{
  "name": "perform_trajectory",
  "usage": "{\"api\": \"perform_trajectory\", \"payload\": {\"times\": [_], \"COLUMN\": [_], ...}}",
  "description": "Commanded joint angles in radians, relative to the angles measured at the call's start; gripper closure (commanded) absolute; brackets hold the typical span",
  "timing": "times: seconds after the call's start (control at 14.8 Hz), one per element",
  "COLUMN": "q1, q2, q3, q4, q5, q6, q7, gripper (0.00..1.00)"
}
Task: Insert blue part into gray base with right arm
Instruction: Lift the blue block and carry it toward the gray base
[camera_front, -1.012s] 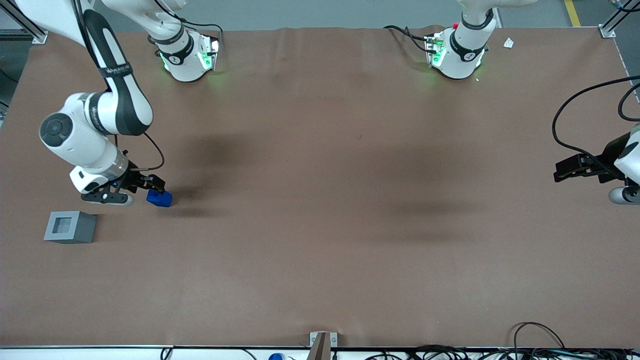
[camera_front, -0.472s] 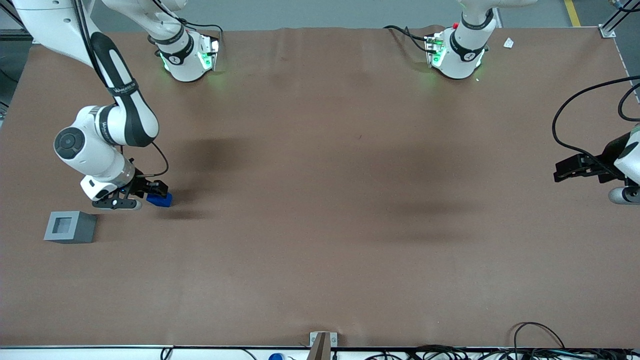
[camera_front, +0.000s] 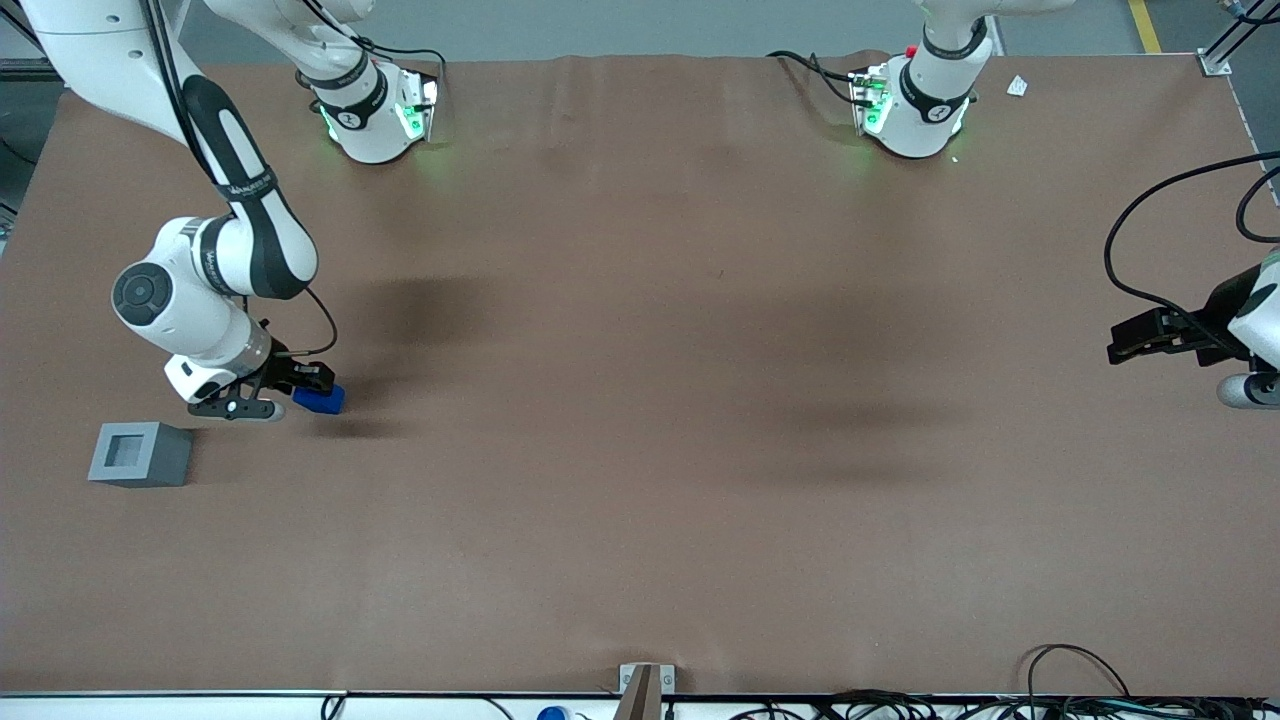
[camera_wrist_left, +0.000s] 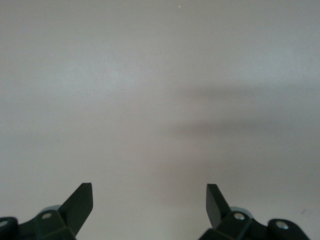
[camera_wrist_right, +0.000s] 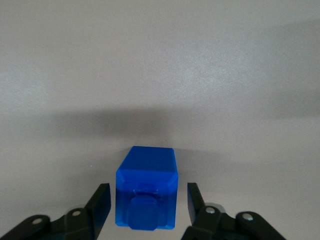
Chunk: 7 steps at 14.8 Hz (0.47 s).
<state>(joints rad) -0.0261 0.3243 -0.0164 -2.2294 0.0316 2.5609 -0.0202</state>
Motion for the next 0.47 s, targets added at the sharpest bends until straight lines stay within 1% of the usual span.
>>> {"api": "perform_trajectory", "payload": {"times": [0.0, 0.34, 0.4], "q1": [-0.014, -0.012, -0.014], "q2": [0.009, 0.006, 0.003], "q3": [0.009, 0.009, 0.009], "q4": [0.001, 0.008, 0.019], "q5": [-0.006, 0.004, 0.004], "q6": [0.009, -0.005, -0.01], "q7": [0.0, 0.016, 0.017], "gripper": [0.5, 0.87, 0.91]}}
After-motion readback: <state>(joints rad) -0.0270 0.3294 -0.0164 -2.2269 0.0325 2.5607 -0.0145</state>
